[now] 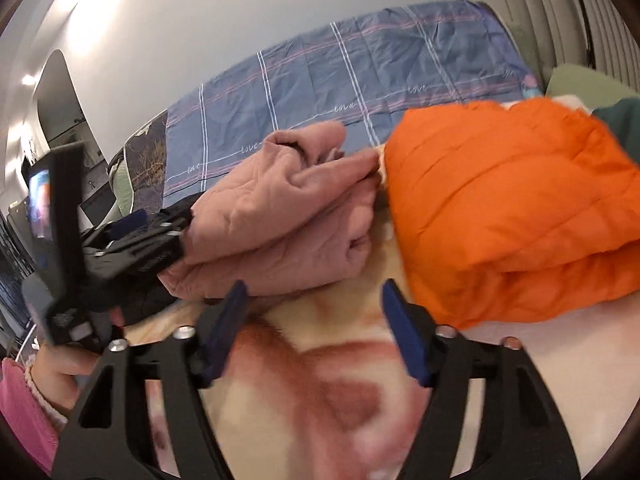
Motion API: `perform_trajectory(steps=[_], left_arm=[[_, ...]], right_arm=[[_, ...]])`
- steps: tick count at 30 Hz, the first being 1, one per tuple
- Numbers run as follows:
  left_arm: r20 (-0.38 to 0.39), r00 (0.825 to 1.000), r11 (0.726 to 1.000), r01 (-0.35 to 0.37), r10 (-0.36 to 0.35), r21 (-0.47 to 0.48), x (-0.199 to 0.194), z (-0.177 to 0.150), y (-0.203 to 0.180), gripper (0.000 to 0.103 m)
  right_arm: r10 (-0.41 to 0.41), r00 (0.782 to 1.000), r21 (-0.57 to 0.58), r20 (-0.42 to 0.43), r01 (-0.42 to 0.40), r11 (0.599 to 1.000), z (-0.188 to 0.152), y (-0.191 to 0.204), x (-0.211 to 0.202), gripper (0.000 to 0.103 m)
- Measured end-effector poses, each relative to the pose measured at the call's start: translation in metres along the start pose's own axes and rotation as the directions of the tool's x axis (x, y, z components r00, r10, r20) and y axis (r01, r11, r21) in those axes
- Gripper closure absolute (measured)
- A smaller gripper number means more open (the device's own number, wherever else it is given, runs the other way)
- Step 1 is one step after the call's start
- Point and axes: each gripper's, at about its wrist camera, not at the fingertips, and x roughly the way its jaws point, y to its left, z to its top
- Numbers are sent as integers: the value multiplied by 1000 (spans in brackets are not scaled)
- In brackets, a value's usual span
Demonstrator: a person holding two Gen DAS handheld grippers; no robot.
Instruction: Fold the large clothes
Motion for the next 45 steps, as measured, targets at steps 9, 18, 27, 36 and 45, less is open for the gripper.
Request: perform_trajectory(steps=[9, 18, 27, 36, 45], left_arm=[[41, 980, 977, 197, -195, -83, -70, -7, 7, 27], [130, 955, 957, 279, -268, -76, -189, -43, 7, 2], [249, 939, 971, 238, -237, 25, -310, -80, 1, 2], [323, 938, 992, 122, -125, 29, -392, -117, 3, 2], [313, 948, 993, 79, -49, -86, -432, -143, 19, 2]], right_arm=[[-69, 997, -35, 17, 69, 997, -2, -3, -49, 41], [-154, 975, -166, 159, 180, 970, -32, 43, -153, 22], [-182, 931, -230, 317, 261, 937, -61, 80, -256, 2], [-397, 785, -177, 475, 528, 831, -105, 107, -321, 1], [-330, 851, -137, 408, 414, 900, -129, 101, -350, 1]])
